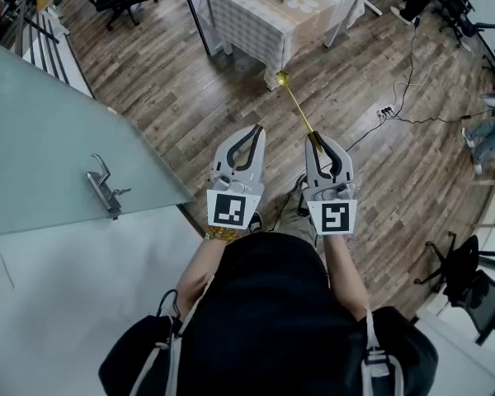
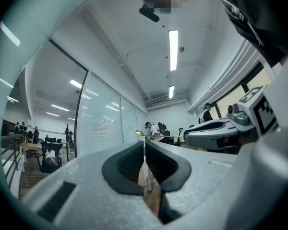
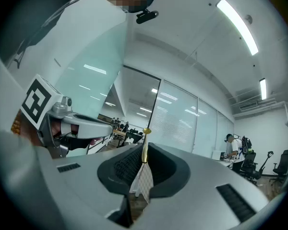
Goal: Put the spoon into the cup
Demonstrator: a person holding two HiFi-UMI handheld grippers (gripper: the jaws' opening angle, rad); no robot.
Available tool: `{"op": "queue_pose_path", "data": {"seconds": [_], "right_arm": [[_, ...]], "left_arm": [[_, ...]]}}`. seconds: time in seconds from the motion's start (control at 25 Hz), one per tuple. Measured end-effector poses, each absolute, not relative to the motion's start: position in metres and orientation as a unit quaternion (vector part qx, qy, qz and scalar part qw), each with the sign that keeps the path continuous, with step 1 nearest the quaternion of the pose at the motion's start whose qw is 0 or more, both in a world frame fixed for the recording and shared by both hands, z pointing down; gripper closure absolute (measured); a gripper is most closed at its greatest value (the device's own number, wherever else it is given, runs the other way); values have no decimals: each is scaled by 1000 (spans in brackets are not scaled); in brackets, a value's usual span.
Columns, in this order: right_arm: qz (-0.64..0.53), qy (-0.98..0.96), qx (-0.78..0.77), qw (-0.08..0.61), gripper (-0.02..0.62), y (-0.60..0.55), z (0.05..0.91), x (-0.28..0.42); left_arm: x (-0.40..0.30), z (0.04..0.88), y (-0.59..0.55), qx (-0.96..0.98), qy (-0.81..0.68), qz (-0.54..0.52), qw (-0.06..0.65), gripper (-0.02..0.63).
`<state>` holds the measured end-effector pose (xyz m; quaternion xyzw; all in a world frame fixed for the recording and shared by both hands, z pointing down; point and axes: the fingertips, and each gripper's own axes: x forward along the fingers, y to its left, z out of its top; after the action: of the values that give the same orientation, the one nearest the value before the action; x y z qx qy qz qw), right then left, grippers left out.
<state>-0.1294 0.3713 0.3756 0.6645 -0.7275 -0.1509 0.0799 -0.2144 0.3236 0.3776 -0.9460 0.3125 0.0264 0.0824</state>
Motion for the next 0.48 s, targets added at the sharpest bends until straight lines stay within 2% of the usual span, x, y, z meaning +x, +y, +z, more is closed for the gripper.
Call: {"op": "queue_pose_path", "data": {"seconds": [0.48], "right_arm": [[-127,-740,658,57,560,309,380,-48]], "left_arm": [[-129,381,259,-941,331,29,55,581]]}}
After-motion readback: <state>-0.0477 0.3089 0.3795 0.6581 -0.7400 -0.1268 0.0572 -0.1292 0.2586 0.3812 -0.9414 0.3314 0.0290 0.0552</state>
